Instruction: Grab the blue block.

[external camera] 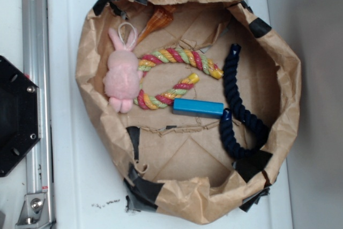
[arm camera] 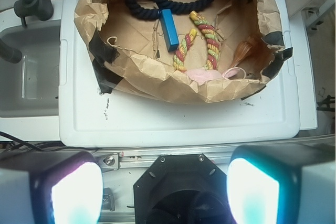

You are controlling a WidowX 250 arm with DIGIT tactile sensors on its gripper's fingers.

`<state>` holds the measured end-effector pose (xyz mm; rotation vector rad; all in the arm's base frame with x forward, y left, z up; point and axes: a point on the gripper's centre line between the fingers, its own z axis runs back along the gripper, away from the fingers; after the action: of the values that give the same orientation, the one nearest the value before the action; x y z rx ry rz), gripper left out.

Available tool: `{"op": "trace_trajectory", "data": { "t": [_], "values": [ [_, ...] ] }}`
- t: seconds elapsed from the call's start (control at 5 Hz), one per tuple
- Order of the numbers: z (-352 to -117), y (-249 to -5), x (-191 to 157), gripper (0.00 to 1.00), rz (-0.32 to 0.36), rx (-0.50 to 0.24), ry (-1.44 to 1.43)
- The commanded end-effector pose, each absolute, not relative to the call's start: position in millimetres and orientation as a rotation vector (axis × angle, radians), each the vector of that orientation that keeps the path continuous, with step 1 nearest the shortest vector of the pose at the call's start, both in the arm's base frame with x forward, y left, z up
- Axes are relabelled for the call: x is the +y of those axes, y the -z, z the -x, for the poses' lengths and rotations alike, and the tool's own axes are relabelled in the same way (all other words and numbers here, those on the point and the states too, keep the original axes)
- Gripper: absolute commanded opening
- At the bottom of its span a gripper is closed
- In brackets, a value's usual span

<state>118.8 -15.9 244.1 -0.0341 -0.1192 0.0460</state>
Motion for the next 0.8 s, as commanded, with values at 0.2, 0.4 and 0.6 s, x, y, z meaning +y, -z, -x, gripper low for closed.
{"op": "trace_trajectory", "data": {
  "t": [0.2,0.4,0.6],
  "values": [
    [-169,-194,0,1.00,0.041,-0.067,-0.060],
    [-221,-150,-1,1.00,0.026,-0.102,-0.031],
    [-270,-110,-9,1.00,0.047,-0.089,0.041]
  ]
}}
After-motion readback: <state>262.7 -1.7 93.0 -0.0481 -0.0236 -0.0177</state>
